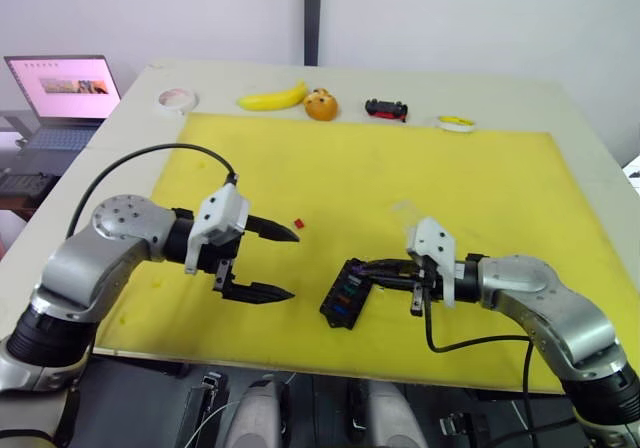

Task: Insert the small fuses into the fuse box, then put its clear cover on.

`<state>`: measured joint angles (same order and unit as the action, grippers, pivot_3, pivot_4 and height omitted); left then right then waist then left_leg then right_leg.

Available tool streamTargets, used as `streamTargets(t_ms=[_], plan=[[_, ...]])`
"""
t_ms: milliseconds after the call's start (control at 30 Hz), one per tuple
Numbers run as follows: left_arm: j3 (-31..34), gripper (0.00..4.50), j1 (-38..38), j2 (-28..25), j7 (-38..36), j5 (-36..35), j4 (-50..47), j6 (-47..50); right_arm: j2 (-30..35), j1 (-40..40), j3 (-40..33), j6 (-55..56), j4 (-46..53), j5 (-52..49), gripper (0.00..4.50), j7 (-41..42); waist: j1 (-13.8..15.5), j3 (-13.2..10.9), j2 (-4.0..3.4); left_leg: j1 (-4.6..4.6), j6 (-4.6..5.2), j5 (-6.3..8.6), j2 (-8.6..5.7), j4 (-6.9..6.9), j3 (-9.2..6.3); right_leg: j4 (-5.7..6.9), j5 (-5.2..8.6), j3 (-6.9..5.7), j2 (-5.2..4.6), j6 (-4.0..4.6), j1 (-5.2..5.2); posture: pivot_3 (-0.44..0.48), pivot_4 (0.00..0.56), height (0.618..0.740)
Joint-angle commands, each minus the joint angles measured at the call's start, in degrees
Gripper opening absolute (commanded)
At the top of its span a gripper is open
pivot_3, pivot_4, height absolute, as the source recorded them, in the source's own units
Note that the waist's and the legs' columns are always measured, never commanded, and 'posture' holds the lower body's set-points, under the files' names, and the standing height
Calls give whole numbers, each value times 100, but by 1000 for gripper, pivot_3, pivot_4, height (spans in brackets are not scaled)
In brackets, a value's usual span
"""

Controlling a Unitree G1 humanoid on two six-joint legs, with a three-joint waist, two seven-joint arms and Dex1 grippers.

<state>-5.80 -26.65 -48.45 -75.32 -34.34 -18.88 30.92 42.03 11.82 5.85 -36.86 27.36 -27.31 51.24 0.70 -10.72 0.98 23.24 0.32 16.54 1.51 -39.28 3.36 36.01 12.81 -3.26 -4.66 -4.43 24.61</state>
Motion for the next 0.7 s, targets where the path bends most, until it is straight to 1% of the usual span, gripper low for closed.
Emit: streamTargets(t_ms=[33, 333, 700], plan=[[92, 4500, 9, -10, -10, -52, -153, -28, 18, 54, -61, -10, 233, -76, 19, -1, 0, 0, 0, 0, 0, 0, 0, 0, 0, 0, 0, 0, 0, 0, 0, 0, 150, 737], [77, 4500, -12, 6, 5, -37, -132, -27, 84, 50, -42, -81, 281, -51, 19, 9, 0, 0, 0, 0, 0, 0, 0, 0, 0, 0, 0, 0, 0, 0, 0, 0, 150, 737], [39, 4500, -49, 59, 59, -11, -130, -21, 271, 198, 299, -163, 220, 379, 19, -68, -1, 0, 0, -1, 0, 0, 0, 0, 0, 0, 0, 0, 0, 0, 0, 0, 150, 737]])
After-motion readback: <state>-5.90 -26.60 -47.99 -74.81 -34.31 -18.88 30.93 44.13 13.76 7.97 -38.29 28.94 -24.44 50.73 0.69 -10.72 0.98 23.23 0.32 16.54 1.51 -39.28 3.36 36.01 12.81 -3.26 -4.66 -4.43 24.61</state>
